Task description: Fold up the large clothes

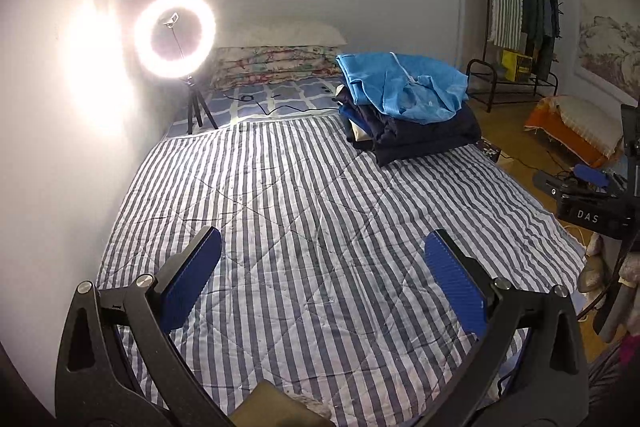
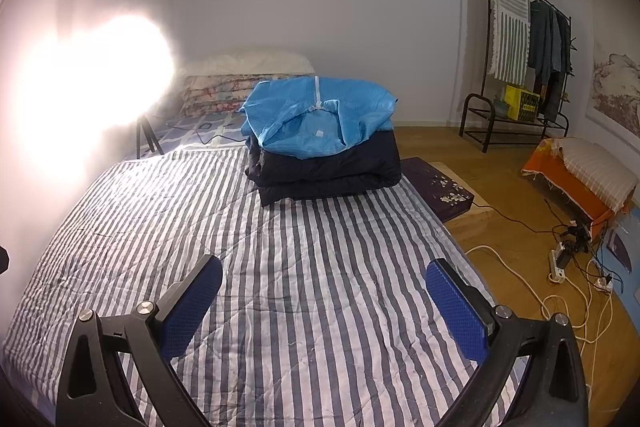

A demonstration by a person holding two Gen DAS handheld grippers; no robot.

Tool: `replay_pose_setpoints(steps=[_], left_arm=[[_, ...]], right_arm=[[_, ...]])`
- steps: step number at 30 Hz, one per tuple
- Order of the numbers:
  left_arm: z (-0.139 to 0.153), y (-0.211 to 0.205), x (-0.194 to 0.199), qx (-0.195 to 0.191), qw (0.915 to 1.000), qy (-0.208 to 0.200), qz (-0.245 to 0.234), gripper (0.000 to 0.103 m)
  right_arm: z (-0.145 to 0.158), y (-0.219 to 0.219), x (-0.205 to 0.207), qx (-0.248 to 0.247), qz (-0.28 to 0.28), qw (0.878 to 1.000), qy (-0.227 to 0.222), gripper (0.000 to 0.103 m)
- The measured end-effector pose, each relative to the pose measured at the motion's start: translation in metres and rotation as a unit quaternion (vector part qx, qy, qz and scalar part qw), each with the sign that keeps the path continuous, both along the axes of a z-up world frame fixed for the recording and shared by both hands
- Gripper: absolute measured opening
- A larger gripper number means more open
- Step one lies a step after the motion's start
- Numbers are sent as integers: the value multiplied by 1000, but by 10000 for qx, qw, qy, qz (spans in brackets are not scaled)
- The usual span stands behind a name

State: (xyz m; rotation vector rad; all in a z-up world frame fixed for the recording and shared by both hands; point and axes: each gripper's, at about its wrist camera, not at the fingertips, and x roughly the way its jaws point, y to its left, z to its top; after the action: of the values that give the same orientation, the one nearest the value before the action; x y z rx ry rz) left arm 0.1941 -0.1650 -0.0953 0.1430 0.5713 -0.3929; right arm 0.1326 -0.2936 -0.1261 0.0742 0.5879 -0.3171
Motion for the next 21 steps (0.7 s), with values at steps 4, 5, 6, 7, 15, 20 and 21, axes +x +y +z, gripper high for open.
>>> replay_pose_setpoints(steps=[4,5,6,7,15,20,21], left_arm=[[0,0,0,-1,10000,-8,-2,103],[0,0,0,-1,10000,-2,-4,103],[0,0,0,0,10000,-1,-5,103],[0,0,0,1,10000,-3,-4,103],[0,0,0,-3,10000,-2,-7,103],[1,0,0,-6,10000,24,-7,103],[1,0,0,-7,10000,25,-7,103]], right_arm=[[0,1,1,7,9,10000,-2,103],[0,1,1,6,10,10000,-1,103],[0,1,1,4,8,10000,3,103],[0,1,2,7,8,10000,5,103],[-1,0,3,29,23,10000,11,103],[-2,1,3,34,28,10000,16,103],[-2,1,3,35,24,10000,15,103]])
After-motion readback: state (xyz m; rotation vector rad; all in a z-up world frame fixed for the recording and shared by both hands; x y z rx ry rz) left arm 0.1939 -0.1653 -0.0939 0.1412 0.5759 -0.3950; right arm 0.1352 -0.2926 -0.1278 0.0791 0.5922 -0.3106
